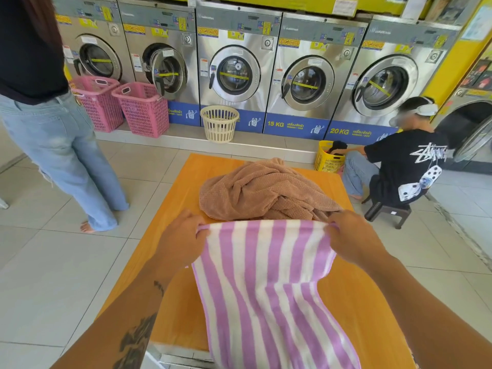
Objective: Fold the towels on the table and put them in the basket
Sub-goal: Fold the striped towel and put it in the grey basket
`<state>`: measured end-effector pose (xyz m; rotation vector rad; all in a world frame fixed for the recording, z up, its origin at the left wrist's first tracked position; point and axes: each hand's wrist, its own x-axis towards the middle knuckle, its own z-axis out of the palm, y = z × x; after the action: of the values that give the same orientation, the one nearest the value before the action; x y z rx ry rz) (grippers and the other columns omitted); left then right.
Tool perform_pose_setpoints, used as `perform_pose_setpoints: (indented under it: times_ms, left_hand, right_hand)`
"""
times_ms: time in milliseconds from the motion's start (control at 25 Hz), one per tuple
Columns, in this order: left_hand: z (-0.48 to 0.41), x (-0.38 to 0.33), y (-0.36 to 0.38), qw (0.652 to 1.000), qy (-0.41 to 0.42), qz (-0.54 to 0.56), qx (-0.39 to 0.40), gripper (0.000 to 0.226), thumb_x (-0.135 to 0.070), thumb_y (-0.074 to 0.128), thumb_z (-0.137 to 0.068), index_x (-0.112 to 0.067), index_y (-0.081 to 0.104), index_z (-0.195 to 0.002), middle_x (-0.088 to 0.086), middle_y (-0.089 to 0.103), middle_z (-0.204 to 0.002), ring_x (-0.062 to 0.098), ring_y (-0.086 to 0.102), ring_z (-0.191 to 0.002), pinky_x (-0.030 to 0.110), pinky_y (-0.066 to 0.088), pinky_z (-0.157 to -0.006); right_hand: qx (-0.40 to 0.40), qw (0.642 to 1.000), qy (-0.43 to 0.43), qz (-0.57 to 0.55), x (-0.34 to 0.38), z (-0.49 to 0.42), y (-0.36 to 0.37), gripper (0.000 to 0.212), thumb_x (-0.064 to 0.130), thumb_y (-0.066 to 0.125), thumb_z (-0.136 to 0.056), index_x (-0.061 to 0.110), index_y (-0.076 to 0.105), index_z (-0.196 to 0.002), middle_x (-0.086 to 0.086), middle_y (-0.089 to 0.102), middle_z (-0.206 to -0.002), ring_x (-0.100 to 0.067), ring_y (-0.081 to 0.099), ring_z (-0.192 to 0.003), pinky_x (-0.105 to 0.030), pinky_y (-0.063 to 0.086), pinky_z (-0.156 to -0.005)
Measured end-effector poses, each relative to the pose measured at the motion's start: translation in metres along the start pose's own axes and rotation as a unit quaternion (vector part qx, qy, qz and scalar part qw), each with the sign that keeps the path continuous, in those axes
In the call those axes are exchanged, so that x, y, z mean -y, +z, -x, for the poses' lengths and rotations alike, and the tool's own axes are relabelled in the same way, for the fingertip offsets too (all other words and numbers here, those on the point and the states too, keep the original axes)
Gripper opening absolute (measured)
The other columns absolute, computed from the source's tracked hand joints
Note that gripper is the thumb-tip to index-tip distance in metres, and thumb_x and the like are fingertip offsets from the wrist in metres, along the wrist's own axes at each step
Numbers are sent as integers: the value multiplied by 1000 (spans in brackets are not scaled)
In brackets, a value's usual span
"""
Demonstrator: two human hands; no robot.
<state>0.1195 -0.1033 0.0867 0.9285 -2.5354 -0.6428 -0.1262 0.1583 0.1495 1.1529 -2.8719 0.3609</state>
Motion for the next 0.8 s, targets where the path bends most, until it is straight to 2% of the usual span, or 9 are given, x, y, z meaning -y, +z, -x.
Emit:
perform_pose_setpoints:
  times_ms: [120,200,320,400,440,480,560,680,800]
  left_hand:
    - [-27,-9,-18,993,68,24,-90,9,-20,61,-93,-19,61,-84,-6,53,-91,20,54,-82,31,40,-70]
    - [-49,-30,-43,980,87,65,-166,7,-20,58,-94,-20,59,-86,-8,54,-75,22,53,-70,29,35,-63]
    - [-64,-62,-82,937,121,151,-290,5,-16,56,-96,-16,59,-92,-7,54,-73,19,50,-67,31,37,-64]
    - [-54,-72,-93,916,131,199,-322,6,-14,55,-94,-12,61,-94,-8,56,-75,13,52,-70,25,41,-67]
    - [-43,-72,-93,916,132,206,-317,6,-13,56,-92,-11,61,-93,-9,56,-74,8,51,-69,20,41,-66]
    - [-32,-68,-87,923,131,205,-300,5,-12,56,-89,-11,61,-89,-10,56,-73,4,51,-68,16,40,-64]
    - [-3,-47,-63,948,121,180,-233,3,-11,59,-82,-14,60,-82,-10,56,-72,4,53,-69,15,39,-61]
    - [53,3,-17,989,50,132,-51,22,-14,66,-76,-34,56,-72,-13,56,-74,5,54,-72,19,39,-61]
    - [108,38,21,982,-79,86,151,25,-18,72,-76,-37,57,-70,-10,58,-67,8,53,-65,19,39,-57]
  right_hand:
    - [-86,994,8,-68,4,-21,-21,20,18,55,-95,13,60,-77,-8,51,-92,-32,52,-86,-31,34,-63]
    - [-114,975,44,-187,14,-35,-47,16,19,52,-98,12,59,-85,-10,58,-89,-30,53,-78,-32,35,-60]
    - [-224,918,37,-325,26,-43,-90,8,14,56,-95,13,64,-94,-5,64,-93,-21,56,-81,-29,44,-66]
    - [-266,873,5,-409,30,-37,-105,11,8,58,-93,13,66,-98,-2,63,-96,-8,55,-78,-19,46,-68]
    - [-258,862,-9,-436,30,-32,-105,12,6,58,-93,13,66,-98,-1,62,-92,-2,54,-73,-14,45,-65]
    - [-234,862,-11,-449,30,-27,-98,14,3,59,-93,14,66,-97,-1,62,-87,0,53,-69,-12,44,-62]
    - [-157,891,25,-426,23,-15,-66,17,-2,59,-90,13,66,-89,-2,62,-77,-1,53,-60,-17,43,-54]
    - [-20,943,92,-319,5,9,-1,20,-4,60,-85,11,68,-76,-1,60,-75,-12,49,-55,-26,36,-47]
    - [144,956,126,-224,-12,37,54,21,-1,56,-84,9,63,-67,-2,57,-70,-17,47,-58,-26,34,-47]
